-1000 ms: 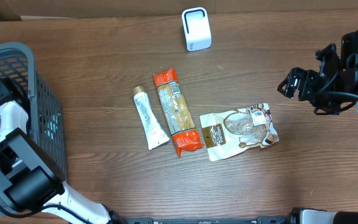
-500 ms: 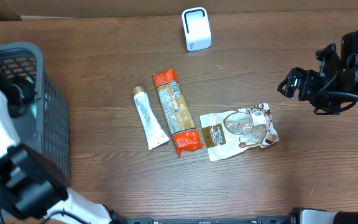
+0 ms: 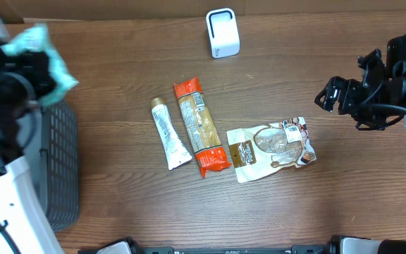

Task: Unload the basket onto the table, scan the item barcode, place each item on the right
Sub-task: 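Grasp the mint-green package and place it above the cookie bag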

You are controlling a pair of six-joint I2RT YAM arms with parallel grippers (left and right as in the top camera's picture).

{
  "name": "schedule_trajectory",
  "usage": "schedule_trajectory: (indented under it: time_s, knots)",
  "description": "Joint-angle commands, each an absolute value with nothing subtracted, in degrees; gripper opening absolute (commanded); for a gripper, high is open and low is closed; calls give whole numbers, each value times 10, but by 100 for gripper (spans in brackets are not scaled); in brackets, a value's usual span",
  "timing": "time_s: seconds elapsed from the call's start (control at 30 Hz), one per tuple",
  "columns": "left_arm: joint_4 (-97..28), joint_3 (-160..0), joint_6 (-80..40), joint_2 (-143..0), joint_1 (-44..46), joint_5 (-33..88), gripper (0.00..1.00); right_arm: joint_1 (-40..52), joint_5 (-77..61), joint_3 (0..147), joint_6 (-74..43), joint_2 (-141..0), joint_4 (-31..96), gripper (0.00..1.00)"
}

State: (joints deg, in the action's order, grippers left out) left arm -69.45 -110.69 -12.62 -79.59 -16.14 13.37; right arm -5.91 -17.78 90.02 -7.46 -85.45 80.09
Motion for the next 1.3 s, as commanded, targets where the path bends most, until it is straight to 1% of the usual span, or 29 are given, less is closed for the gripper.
schedule_trajectory:
  time_s: [0.0, 0.17, 0.27, 0.43, 0.57, 0.73, 0.9, 1.03, 1.1, 1.17, 1.2, 1.27]
  knots:
    - [-704, -1079, -105, -823, -57, 144, 4, -56, -181, 899, -70, -850, 797, 100]
    - [-669, -1004, -140, -865, 97, 126, 4, -56, -181, 899, -70, -850, 795, 100]
    - [-613, -956, -180, -913, 183, 116, 4, -56, -181, 899, -70, -850, 795, 100]
    - [-523, -930, -231, -1004, 275, 108, 4, -56, -181, 899, -70, -850, 796, 100]
    - [-445, -930, -280, -1077, 320, 79, 4, -56, -180, 899, -70, -850, 796, 100]
    - [-374, -930, -319, -1142, 346, 47, 4, -56, -180, 899, -70, -850, 792, 100]
    - [-337, -930, -331, -1188, 353, 40, 4, -56, -180, 899, -70, -850, 791, 100]
    - [-342, -930, -335, -1210, 353, 48, 6, -56, -180, 899, -70, -850, 789, 100]
    - [-348, -930, -335, -1214, 354, 57, 10, -56, -180, 899, -70, -850, 788, 100]
    - [-356, -930, -335, -1215, 354, 69, 22, -56, -180, 899, -70, -850, 787, 100]
    - [-359, -930, -334, -1215, 354, 75, 27, -56, -180, 899, -70, -850, 785, 100]
    - [-362, -930, -334, -1215, 354, 90, 41, -56, -181, 899, -70, -850, 785, 100]
